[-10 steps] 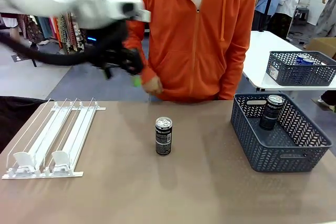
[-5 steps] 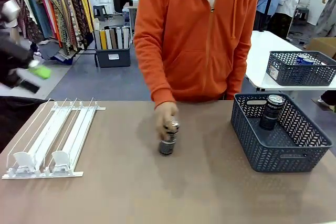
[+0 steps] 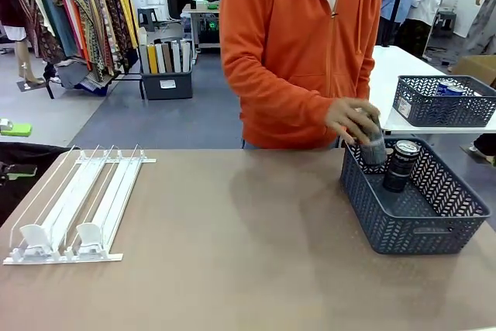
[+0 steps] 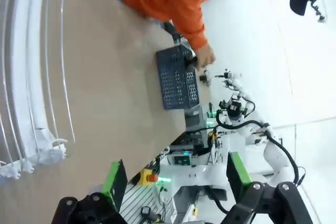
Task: Retrieve and store the cans from the dispenser.
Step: Pick up one can from the Automatic Can Dispenser and place it in the middle of the table.
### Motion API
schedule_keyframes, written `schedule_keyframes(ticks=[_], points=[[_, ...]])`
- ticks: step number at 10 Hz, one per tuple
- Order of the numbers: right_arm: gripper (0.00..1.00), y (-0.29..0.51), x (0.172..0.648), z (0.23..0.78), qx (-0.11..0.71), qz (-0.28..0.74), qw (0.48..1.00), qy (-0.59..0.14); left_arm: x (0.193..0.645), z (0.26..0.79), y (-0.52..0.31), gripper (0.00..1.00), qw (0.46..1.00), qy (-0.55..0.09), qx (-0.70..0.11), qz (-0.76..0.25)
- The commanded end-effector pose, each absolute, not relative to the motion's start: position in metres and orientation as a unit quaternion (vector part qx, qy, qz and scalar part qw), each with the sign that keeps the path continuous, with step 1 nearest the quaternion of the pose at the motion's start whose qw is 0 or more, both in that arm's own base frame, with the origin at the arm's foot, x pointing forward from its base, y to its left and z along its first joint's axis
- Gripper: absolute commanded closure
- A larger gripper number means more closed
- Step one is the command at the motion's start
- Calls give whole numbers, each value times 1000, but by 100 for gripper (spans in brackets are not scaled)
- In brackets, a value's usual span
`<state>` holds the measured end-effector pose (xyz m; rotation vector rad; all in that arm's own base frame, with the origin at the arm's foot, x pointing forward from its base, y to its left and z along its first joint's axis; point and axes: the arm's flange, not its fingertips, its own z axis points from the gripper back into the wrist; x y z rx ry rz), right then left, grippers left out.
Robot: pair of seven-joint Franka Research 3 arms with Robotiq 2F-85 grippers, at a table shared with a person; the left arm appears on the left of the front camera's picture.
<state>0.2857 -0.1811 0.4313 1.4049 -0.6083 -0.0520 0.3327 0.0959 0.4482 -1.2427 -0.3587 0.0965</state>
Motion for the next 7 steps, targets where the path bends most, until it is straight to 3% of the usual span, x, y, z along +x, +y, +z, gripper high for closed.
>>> schedule_keyframes(ticks=[1,7], points=[[0,-181,287,435,637,-18,718,-281,321,470,81,0,817,-158,-555,-7],[0,-181,287,435,637,-18,718,-281,321,470,81,0,817,-158,-555,-7]])
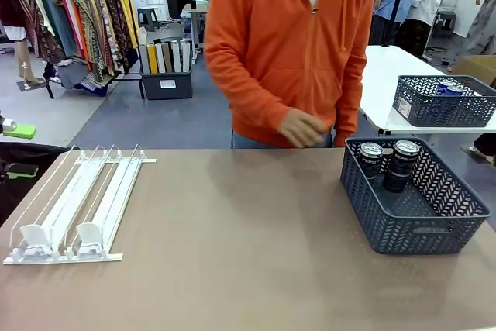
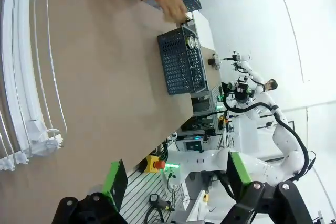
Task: Retrieve and store the cans from the dispenser.
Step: Pick up one can from the Automatic Can Dispenser and place it in the middle of the table.
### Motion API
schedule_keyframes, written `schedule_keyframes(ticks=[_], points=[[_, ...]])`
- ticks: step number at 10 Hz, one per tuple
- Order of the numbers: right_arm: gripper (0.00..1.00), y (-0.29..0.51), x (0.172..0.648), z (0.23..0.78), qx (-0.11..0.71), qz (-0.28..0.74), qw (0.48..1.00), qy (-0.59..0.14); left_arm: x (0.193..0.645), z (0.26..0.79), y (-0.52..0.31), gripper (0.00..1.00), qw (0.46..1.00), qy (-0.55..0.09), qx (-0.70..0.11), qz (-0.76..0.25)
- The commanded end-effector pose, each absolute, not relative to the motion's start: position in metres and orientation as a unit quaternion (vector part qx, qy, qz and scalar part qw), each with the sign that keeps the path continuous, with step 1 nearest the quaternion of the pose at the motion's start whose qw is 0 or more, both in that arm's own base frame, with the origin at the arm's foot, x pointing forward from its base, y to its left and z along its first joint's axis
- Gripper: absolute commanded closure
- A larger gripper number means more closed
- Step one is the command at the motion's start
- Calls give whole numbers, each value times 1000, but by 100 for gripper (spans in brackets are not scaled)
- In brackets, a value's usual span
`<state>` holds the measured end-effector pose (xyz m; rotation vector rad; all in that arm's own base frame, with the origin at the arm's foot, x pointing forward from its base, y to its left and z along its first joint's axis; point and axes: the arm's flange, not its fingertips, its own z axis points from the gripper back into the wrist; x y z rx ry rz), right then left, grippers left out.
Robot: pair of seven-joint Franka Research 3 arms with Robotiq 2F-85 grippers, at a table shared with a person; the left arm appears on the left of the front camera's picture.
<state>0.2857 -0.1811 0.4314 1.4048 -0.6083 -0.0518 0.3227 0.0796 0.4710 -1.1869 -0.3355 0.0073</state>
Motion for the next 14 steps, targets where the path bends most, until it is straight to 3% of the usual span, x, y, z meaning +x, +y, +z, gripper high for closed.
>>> schedule_keyframes(ticks=[1,14], points=[[0,-181,287,435,637,-18,718,-281,321,470,81,0,817,-158,-555,-7],[0,-181,287,435,637,-18,718,-281,321,470,81,0,817,-158,-555,-7]])
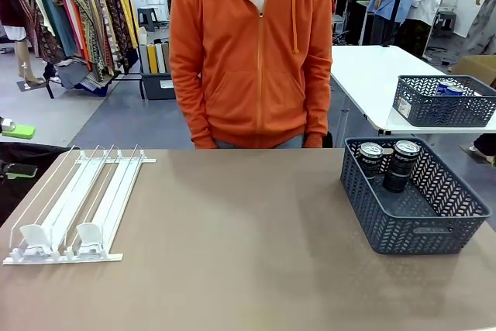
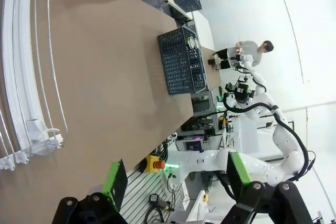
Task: Retrieve and store the cans from the dispenser.
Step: Pick up one can from the Automatic Can Dispenser and place it in the middle of the table.
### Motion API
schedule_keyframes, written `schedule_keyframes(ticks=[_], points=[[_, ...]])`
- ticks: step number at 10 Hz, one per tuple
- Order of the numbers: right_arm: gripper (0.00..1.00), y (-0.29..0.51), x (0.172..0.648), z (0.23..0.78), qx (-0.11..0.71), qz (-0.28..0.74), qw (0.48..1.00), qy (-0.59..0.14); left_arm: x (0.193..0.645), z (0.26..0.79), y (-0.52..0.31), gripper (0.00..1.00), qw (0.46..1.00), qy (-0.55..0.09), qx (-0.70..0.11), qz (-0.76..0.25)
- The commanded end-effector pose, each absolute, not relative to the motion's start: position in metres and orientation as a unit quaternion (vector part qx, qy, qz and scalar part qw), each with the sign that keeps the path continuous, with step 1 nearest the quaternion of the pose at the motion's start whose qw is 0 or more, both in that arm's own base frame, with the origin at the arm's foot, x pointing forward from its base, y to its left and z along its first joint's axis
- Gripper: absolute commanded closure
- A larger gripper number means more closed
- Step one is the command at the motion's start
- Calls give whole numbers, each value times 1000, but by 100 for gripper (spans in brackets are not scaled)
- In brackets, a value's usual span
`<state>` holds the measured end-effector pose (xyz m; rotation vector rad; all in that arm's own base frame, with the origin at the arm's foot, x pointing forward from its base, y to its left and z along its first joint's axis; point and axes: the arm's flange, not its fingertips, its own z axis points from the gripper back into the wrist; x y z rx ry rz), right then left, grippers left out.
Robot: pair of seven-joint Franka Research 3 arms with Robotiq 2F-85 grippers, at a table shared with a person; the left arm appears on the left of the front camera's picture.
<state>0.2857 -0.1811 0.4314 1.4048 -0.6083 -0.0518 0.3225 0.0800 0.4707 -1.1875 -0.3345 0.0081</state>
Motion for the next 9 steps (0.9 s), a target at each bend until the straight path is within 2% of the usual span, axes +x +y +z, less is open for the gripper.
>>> schedule_keyframes(ticks=[1,9], points=[[0,-181,287,435,637,-18,718,-281,321,470,81,0,817,-158,-555,-7],[0,-181,287,435,637,-18,718,-281,321,470,81,0,817,-158,-555,-7]])
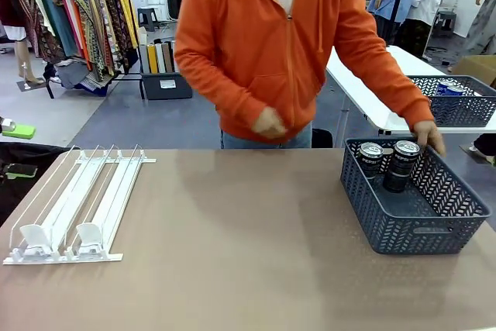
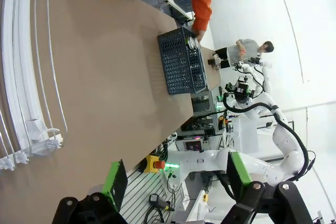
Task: Retrieve and store the cans from the dispenser.
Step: Pick up one can from the Automatic Can Dispenser and place it in the middle of the table.
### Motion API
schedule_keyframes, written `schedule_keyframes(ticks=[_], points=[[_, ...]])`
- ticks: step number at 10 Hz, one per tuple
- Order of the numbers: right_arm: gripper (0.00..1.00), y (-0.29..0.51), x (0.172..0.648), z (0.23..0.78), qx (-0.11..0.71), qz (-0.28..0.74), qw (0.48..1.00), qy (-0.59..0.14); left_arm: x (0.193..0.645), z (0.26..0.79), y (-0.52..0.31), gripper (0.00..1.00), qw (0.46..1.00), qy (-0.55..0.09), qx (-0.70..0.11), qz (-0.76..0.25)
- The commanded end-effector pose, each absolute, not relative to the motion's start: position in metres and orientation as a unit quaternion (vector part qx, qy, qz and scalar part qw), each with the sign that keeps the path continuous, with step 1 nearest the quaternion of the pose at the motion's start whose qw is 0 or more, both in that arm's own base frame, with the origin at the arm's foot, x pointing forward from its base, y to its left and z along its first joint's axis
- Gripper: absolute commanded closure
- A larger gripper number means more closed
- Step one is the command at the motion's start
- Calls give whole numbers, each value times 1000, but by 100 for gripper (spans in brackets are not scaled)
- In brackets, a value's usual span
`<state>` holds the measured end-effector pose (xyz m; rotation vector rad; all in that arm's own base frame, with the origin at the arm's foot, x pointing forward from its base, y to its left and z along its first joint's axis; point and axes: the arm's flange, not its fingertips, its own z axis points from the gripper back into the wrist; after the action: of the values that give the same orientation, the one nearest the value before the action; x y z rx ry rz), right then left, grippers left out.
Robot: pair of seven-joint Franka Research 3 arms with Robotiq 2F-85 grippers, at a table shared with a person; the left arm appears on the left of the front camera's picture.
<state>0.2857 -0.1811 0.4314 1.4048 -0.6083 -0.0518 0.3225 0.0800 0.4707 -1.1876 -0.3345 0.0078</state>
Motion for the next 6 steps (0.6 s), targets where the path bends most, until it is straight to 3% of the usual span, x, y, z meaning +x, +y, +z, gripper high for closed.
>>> schedule_keyframes(ticks=[1,6], points=[[0,-181,287,435,637,-18,718,-281,321,470,81,0,817,-158,-555,-7],[0,-181,287,435,637,-18,718,-281,321,470,81,0,817,-158,-555,-7]])
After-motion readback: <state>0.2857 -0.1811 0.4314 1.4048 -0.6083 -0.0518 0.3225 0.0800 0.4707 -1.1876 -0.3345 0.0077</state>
